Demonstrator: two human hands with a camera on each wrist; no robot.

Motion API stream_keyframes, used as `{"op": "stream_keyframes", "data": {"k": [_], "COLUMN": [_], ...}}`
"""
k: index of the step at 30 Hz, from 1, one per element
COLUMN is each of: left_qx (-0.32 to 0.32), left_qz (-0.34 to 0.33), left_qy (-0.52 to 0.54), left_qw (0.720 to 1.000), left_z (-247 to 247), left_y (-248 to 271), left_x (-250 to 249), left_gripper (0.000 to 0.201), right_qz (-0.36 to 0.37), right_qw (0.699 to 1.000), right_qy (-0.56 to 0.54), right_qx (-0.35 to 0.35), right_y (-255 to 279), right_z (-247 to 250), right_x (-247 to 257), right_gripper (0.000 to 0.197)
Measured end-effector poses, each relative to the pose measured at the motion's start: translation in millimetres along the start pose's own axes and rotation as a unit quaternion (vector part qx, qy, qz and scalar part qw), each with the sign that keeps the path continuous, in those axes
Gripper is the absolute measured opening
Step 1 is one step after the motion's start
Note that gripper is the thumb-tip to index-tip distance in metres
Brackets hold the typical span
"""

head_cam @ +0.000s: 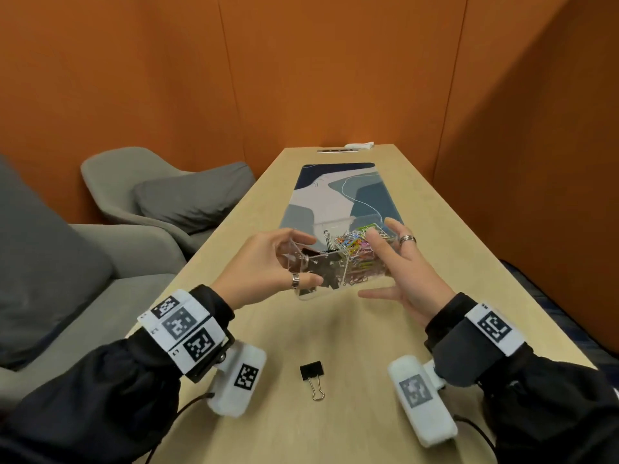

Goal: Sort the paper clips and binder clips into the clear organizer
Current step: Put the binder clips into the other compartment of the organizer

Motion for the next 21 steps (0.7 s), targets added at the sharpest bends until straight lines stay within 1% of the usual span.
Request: {"op": "stream_keyframes", "data": {"k": [1, 4, 5, 6, 9, 11, 12, 14, 16, 17, 19, 21], "left_qx": [-0.006, -0.020, -0.026, -0.032, -0.043, -0.034, -0.023, 0.010, 0.039, 0.047, 0.062, 0.058], "left_qz": [0.000, -0.011, -0.013, -0.015, -0.021, -0.018, -0.019, -0.017, 0.004, 0.019, 0.047, 0.087], "left_qy": [0.000, -0.004, -0.001, 0.004, 0.030, 0.059, 0.082, 0.158, 0.243, 0.274, 0.329, 0.381], "left_qw": [1.000, 1.000, 1.000, 0.999, 0.998, 0.998, 0.996, 0.987, 0.969, 0.960, 0.941, 0.919], "left_z": [-1.9, -7.3, -8.2, -9.0, -8.9, -6.7, -5.9, -6.1, -6.8, -7.2, -8.6, -9.1], "left_y": [0.3, 0.8, 1.0, 1.1, 1.8, 2.0, 2.1, 3.0, 3.5, 3.2, 1.1, -1.5], "left_x": [-1.6, -5.8, -6.1, -5.2, -4.5, -5.1, -5.8, -7.1, -4.4, -1.0, 6.6, 14.2], "left_gripper": [0.048, 0.048, 0.048, 0.049, 0.054, 0.056, 0.055, 0.048, 0.038, 0.036, 0.042, 0.056], "right_qz": [-0.014, -0.040, -0.045, -0.048, -0.048, -0.048, -0.047, -0.041, -0.033, -0.033, -0.034, -0.032], "right_qw": [1.000, 0.998, 0.998, 0.998, 0.998, 0.998, 0.998, 0.999, 0.999, 0.999, 0.997, 0.995], "right_qy": [-0.012, -0.043, -0.045, -0.043, -0.020, -0.009, -0.006, 0.008, 0.031, 0.034, 0.021, 0.002], "right_qx": [-0.001, -0.012, -0.015, -0.021, -0.044, -0.048, -0.045, -0.028, 0.007, 0.025, 0.061, 0.094], "right_y": [-0.3, -5.6, -8.7, -11.5, -17.7, -22.8, -25.6, -30.6, -34.2, -36.6, -41.1, -44.5], "right_z": [-1.9, -6.0, -7.3, -8.8, -11.0, -11.8, -12.7, -15.3, -21.9, -25.1, -32.7, -40.5], "right_x": [-3.5, -8.8, -8.9, -7.5, 2.5, 10.1, 13.3, 20.2, 28.3, 30.6, 34.6, 40.4], "right_gripper": [0.074, 0.103, 0.106, 0.101, 0.069, 0.052, 0.047, 0.041, 0.037, 0.036, 0.035, 0.038]}}
Point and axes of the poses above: each hand's wrist, its own y-axis away from the middle knuckle, its own z-axis out of the back of the hand, x = y × z, the point moved 7 cm from there along -y, towards the middle knuckle, and after that the axes turned 4 degrees about x, right-handed, at the moved point
